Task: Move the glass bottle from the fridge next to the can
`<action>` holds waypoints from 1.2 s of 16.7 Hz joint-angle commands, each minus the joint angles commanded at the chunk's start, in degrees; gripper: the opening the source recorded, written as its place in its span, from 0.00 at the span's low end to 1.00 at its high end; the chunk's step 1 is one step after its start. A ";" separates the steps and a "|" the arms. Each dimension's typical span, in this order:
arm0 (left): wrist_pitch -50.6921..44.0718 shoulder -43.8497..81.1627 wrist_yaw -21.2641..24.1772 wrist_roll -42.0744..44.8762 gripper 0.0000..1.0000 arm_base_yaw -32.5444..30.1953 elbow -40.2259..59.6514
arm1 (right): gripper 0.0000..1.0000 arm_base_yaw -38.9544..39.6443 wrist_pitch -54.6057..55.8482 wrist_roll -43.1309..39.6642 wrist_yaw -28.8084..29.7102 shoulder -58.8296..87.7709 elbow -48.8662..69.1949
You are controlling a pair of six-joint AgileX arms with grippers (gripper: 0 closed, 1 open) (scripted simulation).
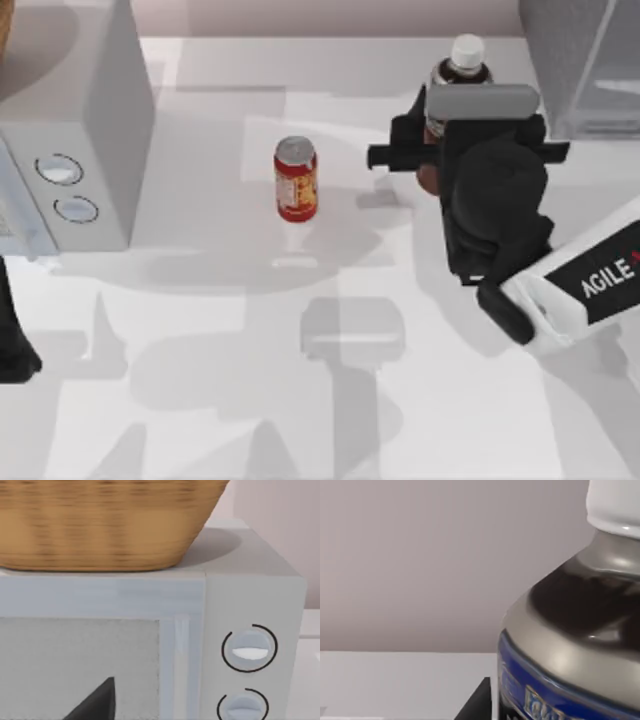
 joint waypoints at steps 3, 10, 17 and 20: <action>0.00 0.00 0.00 0.00 1.00 0.00 0.00 | 0.60 0.00 0.00 0.00 0.00 0.00 0.00; 0.00 0.00 0.00 0.00 1.00 0.00 0.00 | 1.00 0.00 0.00 0.00 0.00 0.00 0.00; 0.00 0.00 0.00 0.00 1.00 0.00 0.00 | 1.00 -0.06 0.00 0.01 0.00 0.01 -0.04; 0.00 0.00 0.00 0.00 1.00 0.00 0.00 | 1.00 1.00 1.09 0.03 1.05 -1.23 -2.09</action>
